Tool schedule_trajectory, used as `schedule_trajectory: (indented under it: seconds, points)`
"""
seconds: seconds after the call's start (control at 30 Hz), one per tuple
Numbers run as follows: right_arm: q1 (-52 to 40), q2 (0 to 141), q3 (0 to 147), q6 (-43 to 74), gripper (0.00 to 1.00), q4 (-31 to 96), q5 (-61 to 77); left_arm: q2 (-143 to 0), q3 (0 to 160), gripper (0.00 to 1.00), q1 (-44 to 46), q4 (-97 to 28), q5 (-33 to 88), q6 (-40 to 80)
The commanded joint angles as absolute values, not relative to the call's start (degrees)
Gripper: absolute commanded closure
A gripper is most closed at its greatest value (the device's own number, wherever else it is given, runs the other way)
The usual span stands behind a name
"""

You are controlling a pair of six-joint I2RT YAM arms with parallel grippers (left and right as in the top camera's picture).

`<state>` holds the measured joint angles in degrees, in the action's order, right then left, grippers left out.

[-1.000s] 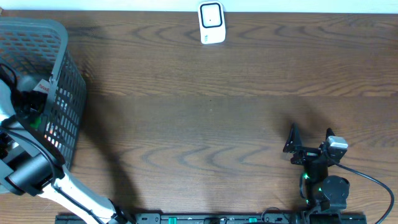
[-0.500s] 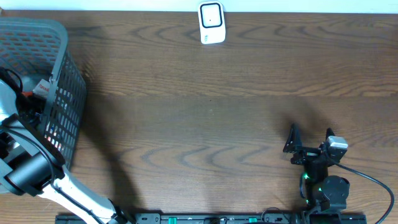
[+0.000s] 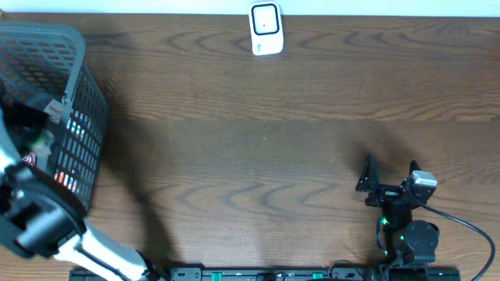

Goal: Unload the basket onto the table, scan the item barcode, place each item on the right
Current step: 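Lift the bottle and carry it to the white scanner with the left gripper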

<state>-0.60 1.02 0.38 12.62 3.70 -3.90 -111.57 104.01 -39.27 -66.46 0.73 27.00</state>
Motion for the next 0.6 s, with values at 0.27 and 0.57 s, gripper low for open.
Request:
schedule_trajectory:
  seconds: [0.27,0.57]
  points:
    - [-1.08,0.75,0.32,13.23,0.01,3.88,-4.40,-82.13,113.97,0.40,-32.56,-63.90,27.33,28.45]
    - [-1.08,0.75,0.32,13.23,0.01,3.88,-4.40,-82.78,112.33,0.39,0.54,-66.19,13.96,26.44]
